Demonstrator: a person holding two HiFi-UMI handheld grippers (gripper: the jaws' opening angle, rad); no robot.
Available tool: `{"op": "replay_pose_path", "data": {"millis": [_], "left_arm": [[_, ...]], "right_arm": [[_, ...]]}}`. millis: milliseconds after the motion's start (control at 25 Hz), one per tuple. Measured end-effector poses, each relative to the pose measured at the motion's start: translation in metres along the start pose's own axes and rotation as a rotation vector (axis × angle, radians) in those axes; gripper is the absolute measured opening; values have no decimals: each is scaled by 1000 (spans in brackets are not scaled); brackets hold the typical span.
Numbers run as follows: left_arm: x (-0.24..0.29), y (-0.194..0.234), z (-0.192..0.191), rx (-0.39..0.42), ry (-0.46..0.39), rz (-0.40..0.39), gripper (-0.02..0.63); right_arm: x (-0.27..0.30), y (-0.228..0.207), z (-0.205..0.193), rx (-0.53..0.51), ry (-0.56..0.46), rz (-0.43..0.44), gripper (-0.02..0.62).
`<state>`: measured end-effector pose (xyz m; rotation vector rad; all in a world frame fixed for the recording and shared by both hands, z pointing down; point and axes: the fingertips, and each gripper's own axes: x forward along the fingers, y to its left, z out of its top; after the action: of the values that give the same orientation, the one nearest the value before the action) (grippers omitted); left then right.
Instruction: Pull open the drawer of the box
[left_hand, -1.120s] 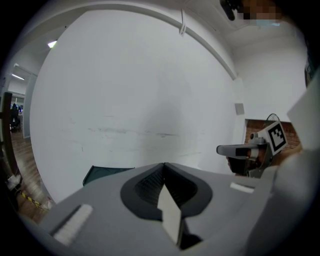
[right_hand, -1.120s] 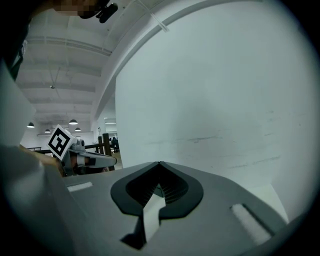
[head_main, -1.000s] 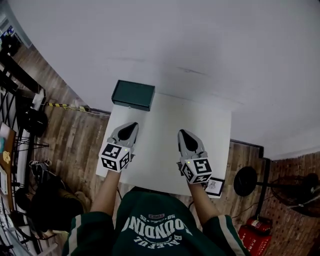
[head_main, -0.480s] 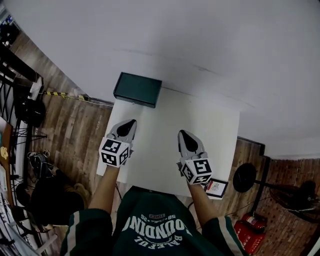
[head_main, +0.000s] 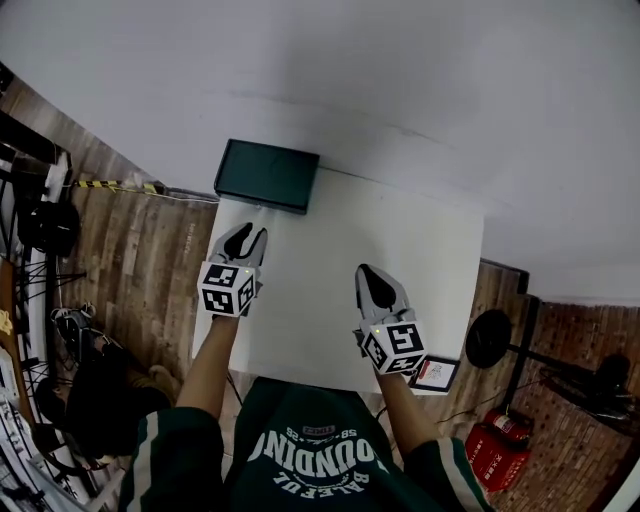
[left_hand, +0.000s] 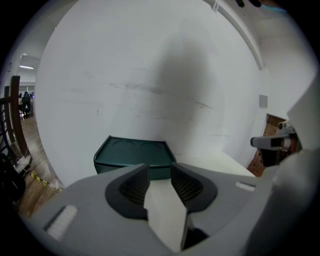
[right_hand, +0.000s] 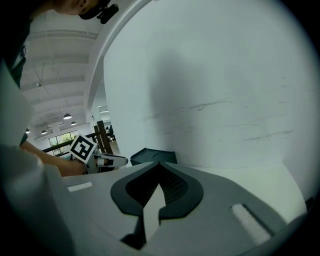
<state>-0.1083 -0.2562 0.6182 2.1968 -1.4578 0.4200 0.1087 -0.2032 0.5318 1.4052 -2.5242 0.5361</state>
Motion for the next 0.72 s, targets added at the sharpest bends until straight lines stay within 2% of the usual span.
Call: {"op": "replay_pose_path", "data": {"millis": [80, 440, 720], "left_arm": [[13, 9, -8, -16, 40, 7, 170], [73, 55, -51, -95, 210, 49, 170], [97, 75, -63, -161, 270, 89, 169]], "right_arm": [[1, -3, -3, 4, 10, -11, 2], [6, -16, -24, 34, 57, -56, 2], [2, -26, -32, 39, 84, -90, 2]]}}
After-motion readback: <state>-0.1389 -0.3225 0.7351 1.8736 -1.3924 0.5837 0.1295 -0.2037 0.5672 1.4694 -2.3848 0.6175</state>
